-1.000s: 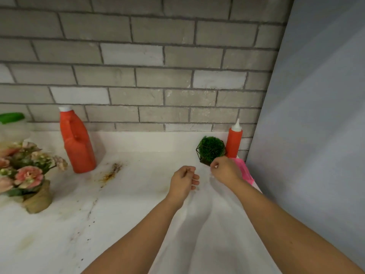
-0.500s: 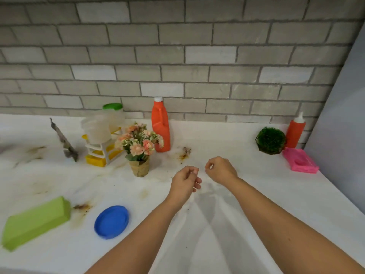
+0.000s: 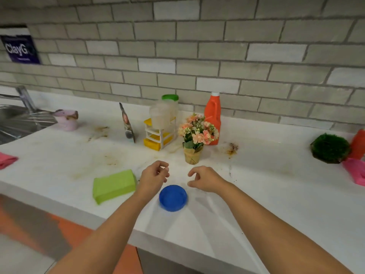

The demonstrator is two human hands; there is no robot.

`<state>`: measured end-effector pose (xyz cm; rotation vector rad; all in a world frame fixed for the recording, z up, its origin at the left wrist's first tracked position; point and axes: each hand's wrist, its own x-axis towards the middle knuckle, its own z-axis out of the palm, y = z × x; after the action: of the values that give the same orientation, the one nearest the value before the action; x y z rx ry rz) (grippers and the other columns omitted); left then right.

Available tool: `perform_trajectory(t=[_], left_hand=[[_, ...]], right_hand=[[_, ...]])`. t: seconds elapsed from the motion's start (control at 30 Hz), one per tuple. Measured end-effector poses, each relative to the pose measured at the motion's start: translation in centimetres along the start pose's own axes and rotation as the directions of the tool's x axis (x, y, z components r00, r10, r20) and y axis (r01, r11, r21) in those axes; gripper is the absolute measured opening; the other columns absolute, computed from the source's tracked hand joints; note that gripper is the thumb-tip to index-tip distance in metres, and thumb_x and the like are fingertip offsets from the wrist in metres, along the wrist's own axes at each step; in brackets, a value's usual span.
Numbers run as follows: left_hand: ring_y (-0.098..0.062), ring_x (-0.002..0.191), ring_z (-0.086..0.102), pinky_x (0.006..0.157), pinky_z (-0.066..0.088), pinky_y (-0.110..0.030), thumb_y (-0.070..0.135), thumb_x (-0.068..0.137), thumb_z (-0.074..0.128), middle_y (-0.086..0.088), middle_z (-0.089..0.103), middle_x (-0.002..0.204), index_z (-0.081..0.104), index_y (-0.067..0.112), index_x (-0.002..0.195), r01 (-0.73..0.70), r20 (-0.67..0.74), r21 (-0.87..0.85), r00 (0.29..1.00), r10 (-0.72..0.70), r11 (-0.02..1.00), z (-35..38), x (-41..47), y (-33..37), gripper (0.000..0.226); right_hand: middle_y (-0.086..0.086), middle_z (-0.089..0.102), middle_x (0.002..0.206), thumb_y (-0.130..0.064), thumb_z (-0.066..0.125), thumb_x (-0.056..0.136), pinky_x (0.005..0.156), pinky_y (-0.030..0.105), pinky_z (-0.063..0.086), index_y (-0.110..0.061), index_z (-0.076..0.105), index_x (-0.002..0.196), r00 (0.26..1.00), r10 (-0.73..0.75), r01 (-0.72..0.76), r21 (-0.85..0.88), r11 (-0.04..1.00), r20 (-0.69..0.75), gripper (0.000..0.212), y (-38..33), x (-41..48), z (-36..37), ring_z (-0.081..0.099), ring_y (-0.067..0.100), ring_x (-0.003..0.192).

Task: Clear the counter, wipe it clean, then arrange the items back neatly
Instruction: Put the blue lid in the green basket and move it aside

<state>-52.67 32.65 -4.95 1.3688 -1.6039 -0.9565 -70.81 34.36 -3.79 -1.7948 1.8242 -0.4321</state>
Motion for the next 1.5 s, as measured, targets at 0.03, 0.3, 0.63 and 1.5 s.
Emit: perform_trajectory(t=[0.03,0.3,0.63,1.5], left_hand=[[-0.015,0.065,0.056,0.061,0.043,-0.024,0.012,0.092,0.052,-0.002,0.061,0.074,0.058,0.017,0.097,-0.003,-0.020,0.033,1.000,0.004,0.999,-1.1,-0.1,-0.4,0.010],[-0.025,0.111,0.049,0.094,0.042,-0.037,0.034,0.080,0.069,-0.007,0.054,0.120,0.053,0.017,0.123,0.007,0.018,0.541,1.000,-0.020,0.841,-8.5,2.0,-4.2,0.049],[-0.031,0.138,0.025,0.108,0.027,-0.048,0.054,0.069,0.072,-0.009,0.021,0.152,0.002,0.026,0.148,-0.071,0.273,0.816,0.922,-0.275,0.573,-12.6,4.2,-7.4,0.109],[-0.023,0.130,0.039,0.091,0.036,-0.024,0.048,0.080,0.065,-0.007,0.037,0.144,0.022,0.016,0.146,-0.344,0.606,0.330,0.791,0.082,0.879,2.7,0.9,4.0,0.085]], right_hand=[[0.004,0.055,0.106,-0.033,0.068,0.082,0.078,0.026,0.045,-0.019,0.057,0.121,0.999,-0.026,0.026,-0.003,1.000,0.040,0.043,-0.7,0.1,0.5,0.053,0.016,0.091],[0.004,0.028,0.138,-0.043,0.074,0.073,0.103,0.038,0.040,-0.030,0.031,0.141,0.980,-0.062,0.083,-0.107,0.991,0.188,0.081,-3.8,0.1,5.0,0.032,0.024,0.130],[0.007,0.023,0.144,-0.039,0.076,0.073,0.104,0.044,0.038,-0.029,0.022,0.146,0.972,0.140,-0.072,-0.323,0.944,0.191,0.092,-6.5,1.2,7.0,0.024,0.029,0.134],[0.005,0.034,0.131,-0.033,0.073,0.073,0.096,0.036,0.043,-0.030,0.040,0.137,0.907,0.355,-0.383,-0.093,0.919,-0.227,0.072,1.4,-8.8,-1.5,0.033,0.027,0.126]])
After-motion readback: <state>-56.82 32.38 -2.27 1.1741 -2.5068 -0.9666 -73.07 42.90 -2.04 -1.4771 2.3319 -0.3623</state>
